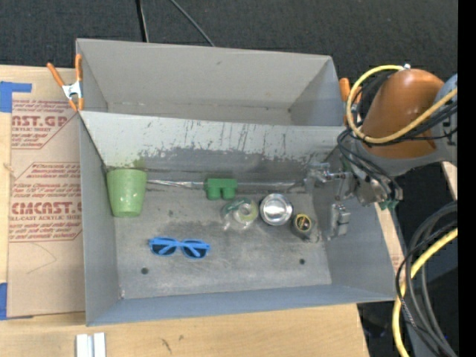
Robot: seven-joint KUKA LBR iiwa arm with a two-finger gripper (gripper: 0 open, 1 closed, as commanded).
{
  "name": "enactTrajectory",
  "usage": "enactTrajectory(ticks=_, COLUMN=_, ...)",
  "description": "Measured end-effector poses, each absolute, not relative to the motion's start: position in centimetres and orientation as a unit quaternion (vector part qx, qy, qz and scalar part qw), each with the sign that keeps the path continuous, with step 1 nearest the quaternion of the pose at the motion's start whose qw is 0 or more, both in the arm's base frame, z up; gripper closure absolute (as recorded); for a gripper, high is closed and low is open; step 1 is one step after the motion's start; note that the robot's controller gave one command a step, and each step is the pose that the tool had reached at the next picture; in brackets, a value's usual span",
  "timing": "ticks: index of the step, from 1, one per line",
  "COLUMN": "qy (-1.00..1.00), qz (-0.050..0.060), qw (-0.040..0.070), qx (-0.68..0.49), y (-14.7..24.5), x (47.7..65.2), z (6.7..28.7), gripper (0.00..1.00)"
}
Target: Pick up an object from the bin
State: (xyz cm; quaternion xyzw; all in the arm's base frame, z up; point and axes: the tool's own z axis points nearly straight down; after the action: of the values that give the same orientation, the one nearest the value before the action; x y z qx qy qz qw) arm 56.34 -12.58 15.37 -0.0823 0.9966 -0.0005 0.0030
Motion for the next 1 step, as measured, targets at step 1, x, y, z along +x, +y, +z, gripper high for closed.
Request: enactTrajectory(ticks=1, qy=0.995, qz=0.002, qw=-0.002, qx=-0.103, y=-6.43, x=58.54, z=6.52, gripper=0.00)
